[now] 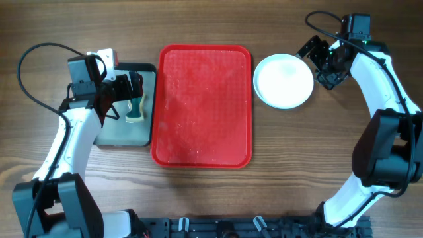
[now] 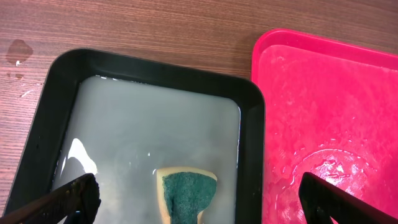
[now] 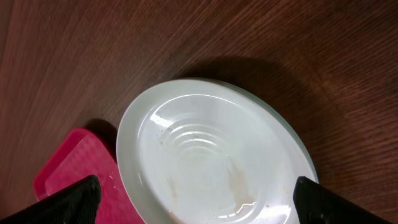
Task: Clean dirty plates on tray and stack at the side
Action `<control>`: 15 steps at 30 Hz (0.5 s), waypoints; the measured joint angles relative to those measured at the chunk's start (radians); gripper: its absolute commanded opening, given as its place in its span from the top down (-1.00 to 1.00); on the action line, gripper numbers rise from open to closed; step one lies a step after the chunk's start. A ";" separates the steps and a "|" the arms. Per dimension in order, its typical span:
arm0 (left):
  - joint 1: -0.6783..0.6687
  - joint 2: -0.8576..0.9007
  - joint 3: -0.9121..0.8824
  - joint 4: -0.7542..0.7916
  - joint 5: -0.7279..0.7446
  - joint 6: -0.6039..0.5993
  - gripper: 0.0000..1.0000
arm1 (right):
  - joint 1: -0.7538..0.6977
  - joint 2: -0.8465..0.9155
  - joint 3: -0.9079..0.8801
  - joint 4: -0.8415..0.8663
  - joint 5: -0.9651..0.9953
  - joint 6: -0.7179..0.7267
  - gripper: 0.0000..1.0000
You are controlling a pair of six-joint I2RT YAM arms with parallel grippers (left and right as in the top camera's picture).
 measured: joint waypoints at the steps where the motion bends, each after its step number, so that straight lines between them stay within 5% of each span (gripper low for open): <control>1: 0.000 0.000 0.000 0.000 0.000 0.000 -1.00 | 0.000 0.000 0.000 0.000 0.000 0.000 -1.00; 15: 0.000 0.000 0.000 0.000 0.000 0.000 -1.00 | 0.000 0.000 0.000 0.000 0.000 0.000 -0.99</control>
